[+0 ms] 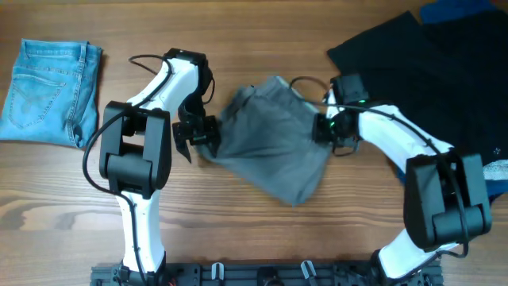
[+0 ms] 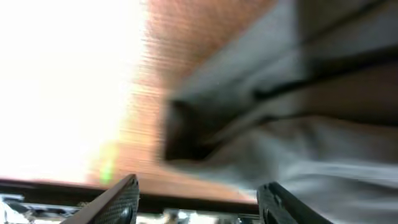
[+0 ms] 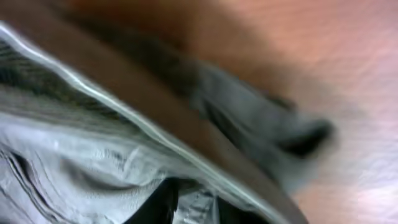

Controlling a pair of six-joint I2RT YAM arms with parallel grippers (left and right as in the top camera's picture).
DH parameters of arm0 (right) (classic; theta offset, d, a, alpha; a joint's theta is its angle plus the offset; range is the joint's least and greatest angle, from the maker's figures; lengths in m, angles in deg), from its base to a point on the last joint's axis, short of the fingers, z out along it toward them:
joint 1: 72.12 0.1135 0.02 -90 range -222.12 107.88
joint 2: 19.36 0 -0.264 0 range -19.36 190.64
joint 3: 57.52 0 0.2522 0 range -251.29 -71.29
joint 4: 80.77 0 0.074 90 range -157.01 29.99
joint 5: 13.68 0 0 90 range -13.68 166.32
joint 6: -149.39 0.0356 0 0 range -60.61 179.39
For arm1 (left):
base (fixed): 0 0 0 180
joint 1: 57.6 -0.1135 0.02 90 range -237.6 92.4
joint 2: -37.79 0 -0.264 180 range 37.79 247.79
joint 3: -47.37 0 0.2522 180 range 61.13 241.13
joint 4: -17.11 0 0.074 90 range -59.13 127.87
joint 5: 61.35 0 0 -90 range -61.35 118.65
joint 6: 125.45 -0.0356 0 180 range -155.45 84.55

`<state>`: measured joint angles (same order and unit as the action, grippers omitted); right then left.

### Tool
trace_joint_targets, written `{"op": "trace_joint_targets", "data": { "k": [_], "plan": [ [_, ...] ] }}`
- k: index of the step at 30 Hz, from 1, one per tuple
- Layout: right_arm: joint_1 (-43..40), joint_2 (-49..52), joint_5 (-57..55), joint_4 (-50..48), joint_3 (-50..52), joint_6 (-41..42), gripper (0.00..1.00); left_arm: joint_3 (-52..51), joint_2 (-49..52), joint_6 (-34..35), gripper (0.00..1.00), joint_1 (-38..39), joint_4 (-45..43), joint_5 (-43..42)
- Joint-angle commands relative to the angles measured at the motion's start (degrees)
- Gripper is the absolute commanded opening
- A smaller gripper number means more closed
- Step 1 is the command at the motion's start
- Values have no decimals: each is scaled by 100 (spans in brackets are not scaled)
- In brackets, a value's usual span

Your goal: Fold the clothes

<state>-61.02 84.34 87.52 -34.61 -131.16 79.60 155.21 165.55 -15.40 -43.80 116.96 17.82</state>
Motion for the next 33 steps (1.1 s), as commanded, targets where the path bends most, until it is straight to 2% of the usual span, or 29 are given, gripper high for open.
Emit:
{"op": "trace_joint_targets", "data": {
  "k": [1, 3, 4, 5, 6, 8, 14, 20, 21, 22, 24, 27, 28, 30, 33],
  "plan": [
    [-330, 92, -472, -122, -306, -221, 28, 2, -435, 13, 61, 17, -33, -479],
    [-328, 57, -468, -57, -503, -225, 34, 2, -1008, -2, 61, -11, -807, -476],
    [-323, 57, -442, -52, -516, -221, 37, 2, -1147, -57, 67, -11, -1154, -474],
    [-323, 57, -328, -55, -516, -219, 39, 2, -1309, -114, 90, -11, -1716, -479],
    [-323, 57, -319, -24, -514, -216, 42, 2, -1388, -269, 100, -2, -2337, -483],
    [-323, 57, -319, 33, -514, -216, 43, 0, -1261, -831, 100, 24, -3329, -918],
    [-323, 57, -319, 101, -514, -214, 46, 0, -256, -935, 100, 74, -4098, -2424],
    [-323, 57, -319, 323, -514, -214, 46, 0, 461, -918, 99, 597, -5003, -2511],
    [-323, 57, -319, 343, -514, -216, 46, 0, 461, -918, 96, 658, -5090, -2511],
    [-323, 57, -319, 358, -514, -216, 46, 0, 461, -916, 89, 673, -5167, -2514],
    [-323, 57, -321, 409, -514, -219, 45, 0, 461, -916, 69, 643, -5287, -2511],
    [-323, 57, -321, 450, -514, -214, 46, 0, 459, -916, 11, 553, -5429, -2509],
    [-323, 57, -321, 503, -514, -219, 47, 2, 450, -914, 4, 496, -5455, -2457],
    [-343, 17, -321, 684, -516, -221, 53, 2, 299, -914, 4, 310, -5396, -2116],
    [-503, -372, -345, 968, -516, -245, 56, 2, -129, -918, 4, -28, -5254, -1464]
  ]
}}
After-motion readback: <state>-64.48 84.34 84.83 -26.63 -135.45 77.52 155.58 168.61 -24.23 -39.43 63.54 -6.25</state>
